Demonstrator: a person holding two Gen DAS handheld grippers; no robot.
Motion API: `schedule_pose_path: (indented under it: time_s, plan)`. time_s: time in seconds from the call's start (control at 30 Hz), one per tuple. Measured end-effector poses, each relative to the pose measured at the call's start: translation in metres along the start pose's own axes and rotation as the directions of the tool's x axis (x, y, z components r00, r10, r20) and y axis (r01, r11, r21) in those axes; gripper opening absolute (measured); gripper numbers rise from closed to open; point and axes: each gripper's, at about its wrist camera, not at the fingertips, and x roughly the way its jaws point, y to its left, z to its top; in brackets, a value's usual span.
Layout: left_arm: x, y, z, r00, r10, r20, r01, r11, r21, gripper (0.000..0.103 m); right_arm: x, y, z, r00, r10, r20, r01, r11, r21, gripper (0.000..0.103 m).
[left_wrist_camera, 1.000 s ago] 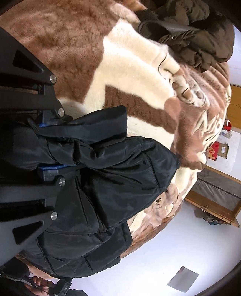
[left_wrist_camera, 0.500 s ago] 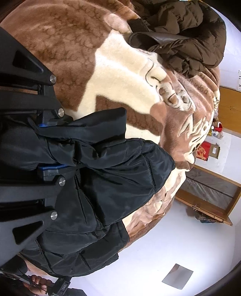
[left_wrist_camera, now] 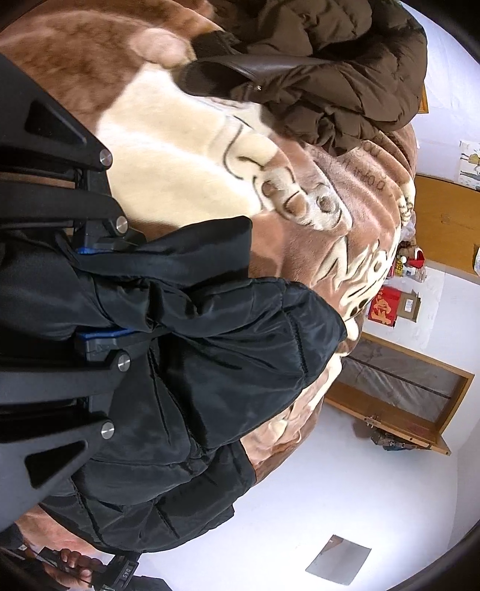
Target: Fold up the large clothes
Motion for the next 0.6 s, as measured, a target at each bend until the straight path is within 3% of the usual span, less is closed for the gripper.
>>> schedule_pose_path:
  time_s: [0.17,0.27,0.33,0.4,0.53,0.6]
  plan:
    - [0.050,0.019,0.011,0.999,0.003,-0.035,-0.004,1.000,-0.012,0.029,0.049,-0.012,0.006,0.999,-0.024,-0.048,0.025,0.999,0.020,0.024]
    - [0.091,0.032,-0.005,0.993,0.040,-0.109,-0.043,0.999,-0.031,0.029,0.082,-0.035,-0.005,0.989,-0.074,-0.126,0.083,0.994,0.069,0.027]
    - [0.110,0.044,-0.020,0.988,0.055,-0.144,-0.066,0.995,-0.072,0.031,0.094,-0.049,-0.014,0.983,-0.094,-0.160,0.110,0.989,0.099,0.035]
    - [0.118,0.057,-0.034,0.988,0.037,-0.149,-0.056,0.990,-0.126,0.035,0.098,-0.054,-0.020,0.981,-0.094,-0.169,0.111,0.989,0.095,0.040]
    - [0.118,0.062,-0.039,0.989,0.038,-0.143,-0.059,0.988,-0.140,0.041,0.095,-0.053,-0.018,0.978,-0.110,-0.174,0.126,0.988,0.083,0.045]
    - [0.113,0.066,-0.035,0.987,0.057,-0.150,-0.082,0.984,-0.160,0.050,0.089,-0.056,-0.015,0.978,-0.110,-0.180,0.129,0.987,0.100,0.050]
